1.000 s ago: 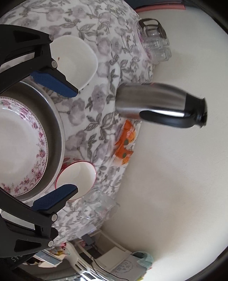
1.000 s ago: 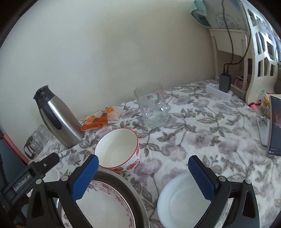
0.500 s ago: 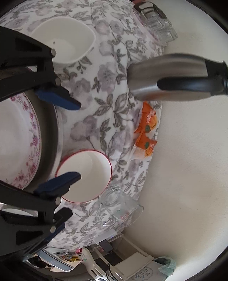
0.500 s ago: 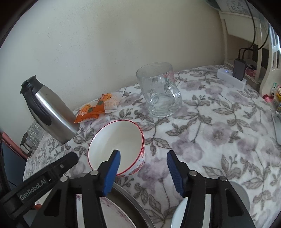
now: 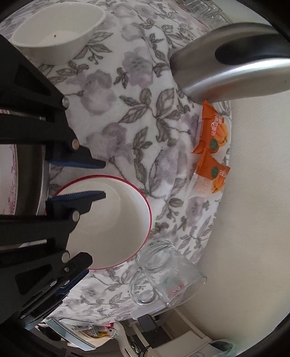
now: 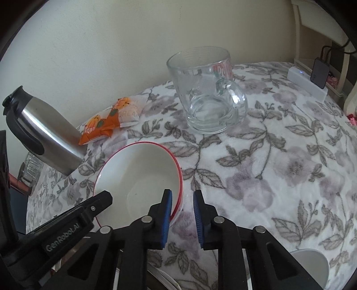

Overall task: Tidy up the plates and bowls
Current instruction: 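Close both tools on the strawberry bowl rim, then lift the strawberry bowl off the table with both tools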

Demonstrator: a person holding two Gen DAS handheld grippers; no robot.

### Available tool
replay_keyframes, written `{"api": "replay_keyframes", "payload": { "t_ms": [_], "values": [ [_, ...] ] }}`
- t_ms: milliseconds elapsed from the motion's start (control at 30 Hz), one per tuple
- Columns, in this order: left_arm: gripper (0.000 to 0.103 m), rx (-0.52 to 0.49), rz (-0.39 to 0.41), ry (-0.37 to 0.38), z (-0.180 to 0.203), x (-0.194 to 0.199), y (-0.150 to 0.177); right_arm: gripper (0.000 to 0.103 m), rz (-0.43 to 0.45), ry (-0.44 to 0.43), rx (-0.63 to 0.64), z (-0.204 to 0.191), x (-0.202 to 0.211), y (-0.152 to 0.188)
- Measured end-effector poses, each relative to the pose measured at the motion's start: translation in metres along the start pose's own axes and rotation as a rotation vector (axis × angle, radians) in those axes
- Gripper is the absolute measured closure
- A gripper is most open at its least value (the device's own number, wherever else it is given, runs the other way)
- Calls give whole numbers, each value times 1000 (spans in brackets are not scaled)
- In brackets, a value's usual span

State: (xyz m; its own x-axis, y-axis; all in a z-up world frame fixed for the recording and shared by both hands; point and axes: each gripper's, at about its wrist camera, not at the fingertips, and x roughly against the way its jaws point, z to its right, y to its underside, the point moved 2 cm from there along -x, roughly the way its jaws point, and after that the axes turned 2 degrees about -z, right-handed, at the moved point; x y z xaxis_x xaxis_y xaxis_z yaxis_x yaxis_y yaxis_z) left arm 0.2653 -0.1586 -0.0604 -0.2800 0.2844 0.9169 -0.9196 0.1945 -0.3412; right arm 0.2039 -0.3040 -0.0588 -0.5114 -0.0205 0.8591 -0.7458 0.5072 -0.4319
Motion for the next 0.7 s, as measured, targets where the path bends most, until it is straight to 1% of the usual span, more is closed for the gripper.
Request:
{"api": "replay_keyframes", "payload": {
  "t_ms": [100,333,500,700],
  "values": [
    [91,-19,-21,-18,2,-5,-3,89,-41,4,24,-6,-8,-3],
    [93,-16,-72,-26,2,-18,-7,89,-120,14,10,-6,-23,-7],
    [94,5,-107,5,1,-26,-6,88,-144,7,-11,-5,-28,-9],
    [94,19,-94,35,-1,-19,-5,88,-134,-24,-30,-3,-17,-11]
  ]
}}
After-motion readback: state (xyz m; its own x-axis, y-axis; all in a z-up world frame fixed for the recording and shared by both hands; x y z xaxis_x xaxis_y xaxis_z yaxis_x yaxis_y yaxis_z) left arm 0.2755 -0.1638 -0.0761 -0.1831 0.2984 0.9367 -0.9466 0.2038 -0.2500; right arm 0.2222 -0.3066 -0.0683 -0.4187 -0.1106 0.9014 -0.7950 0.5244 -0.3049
